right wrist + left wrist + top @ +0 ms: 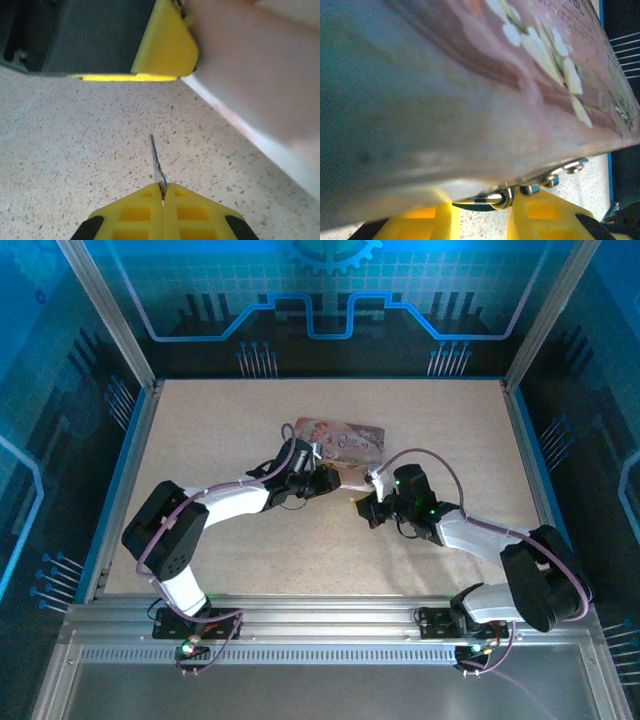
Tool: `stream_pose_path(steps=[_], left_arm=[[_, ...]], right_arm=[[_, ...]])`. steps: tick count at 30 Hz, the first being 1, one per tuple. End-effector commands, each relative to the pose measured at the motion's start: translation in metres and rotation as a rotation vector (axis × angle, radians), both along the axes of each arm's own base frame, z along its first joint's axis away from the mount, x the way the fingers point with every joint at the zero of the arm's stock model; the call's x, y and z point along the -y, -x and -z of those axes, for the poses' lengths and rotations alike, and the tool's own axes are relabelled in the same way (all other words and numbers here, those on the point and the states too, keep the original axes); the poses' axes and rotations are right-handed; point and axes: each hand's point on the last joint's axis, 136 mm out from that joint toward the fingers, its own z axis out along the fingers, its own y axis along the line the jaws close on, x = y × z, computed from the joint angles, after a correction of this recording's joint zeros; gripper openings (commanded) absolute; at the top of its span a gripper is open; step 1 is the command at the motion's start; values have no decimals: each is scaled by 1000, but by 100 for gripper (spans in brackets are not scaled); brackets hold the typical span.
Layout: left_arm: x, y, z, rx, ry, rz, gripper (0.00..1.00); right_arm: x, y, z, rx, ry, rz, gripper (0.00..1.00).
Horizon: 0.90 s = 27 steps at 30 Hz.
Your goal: Unlock a padlock with a key
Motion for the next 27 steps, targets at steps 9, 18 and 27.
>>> stream_pose_path(steps=[9, 18, 27], left_arm=[[7, -6, -37, 64, 96, -43, 20], [9, -7, -39, 57, 112, -44, 20], [10, -6, -39, 54, 112, -39, 18]], right_arm=[[-15, -18, 5, 34, -33, 26, 0], [-15, -31, 5, 66, -65, 64, 0], [-14, -40, 4, 85, -96, 77, 0]])
